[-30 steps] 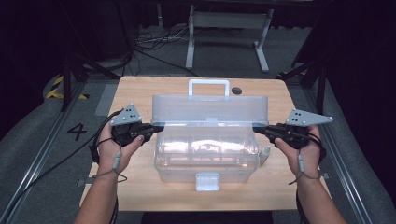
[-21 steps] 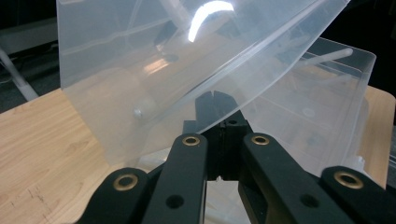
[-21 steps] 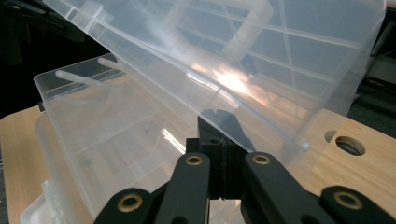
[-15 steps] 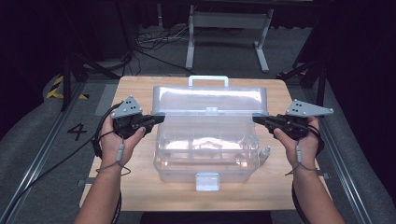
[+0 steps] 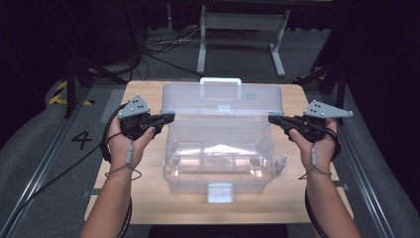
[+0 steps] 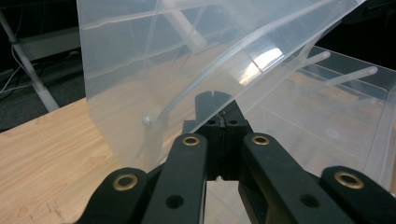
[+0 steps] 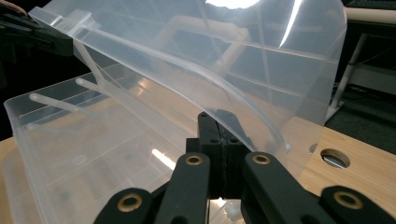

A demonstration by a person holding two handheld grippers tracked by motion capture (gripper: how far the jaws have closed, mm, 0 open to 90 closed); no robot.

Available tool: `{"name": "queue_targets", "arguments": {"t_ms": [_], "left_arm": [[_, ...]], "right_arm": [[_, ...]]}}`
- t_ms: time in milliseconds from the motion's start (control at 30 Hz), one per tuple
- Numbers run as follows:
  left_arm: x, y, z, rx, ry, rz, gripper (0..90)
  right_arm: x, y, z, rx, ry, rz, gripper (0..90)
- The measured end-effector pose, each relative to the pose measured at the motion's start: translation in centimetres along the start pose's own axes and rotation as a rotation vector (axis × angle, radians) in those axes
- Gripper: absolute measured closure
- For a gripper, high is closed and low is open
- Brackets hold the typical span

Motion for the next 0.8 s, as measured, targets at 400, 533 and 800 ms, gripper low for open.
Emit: {"name": "queue_targets", "arguments": {"t_ms": [400, 533, 800], "left_arm": [[-0.3, -1.9, -0.7, 0.035, 0.008, -0.006, 80.6], [-0.4, -3.0, -0.9, 0.084, 0.021, -0.021, 76.7], [0.0, -3.6, -0.6, 0.181, 0.022, -0.056, 58.5]], "right_arm": [[0.3, 0.3, -0.5, 0.007, 0.021, -0.021, 90.0], [0.4, 0.4, -0.6, 0.010, 0.028, -0.025, 90.0], [0.5, 0.5, -0.8, 0.021, 0.037, -0.033, 90.0]]}}
Point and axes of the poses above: each handheld gripper's, and its own axes: y roughly forward along the jaws, x roughly out of its top, z roughly to its left, the point moved 7 cm from there along y, roughly forward along the jaws, and after that the axes turned 9 degrees about -z, right-handed, at the moved point
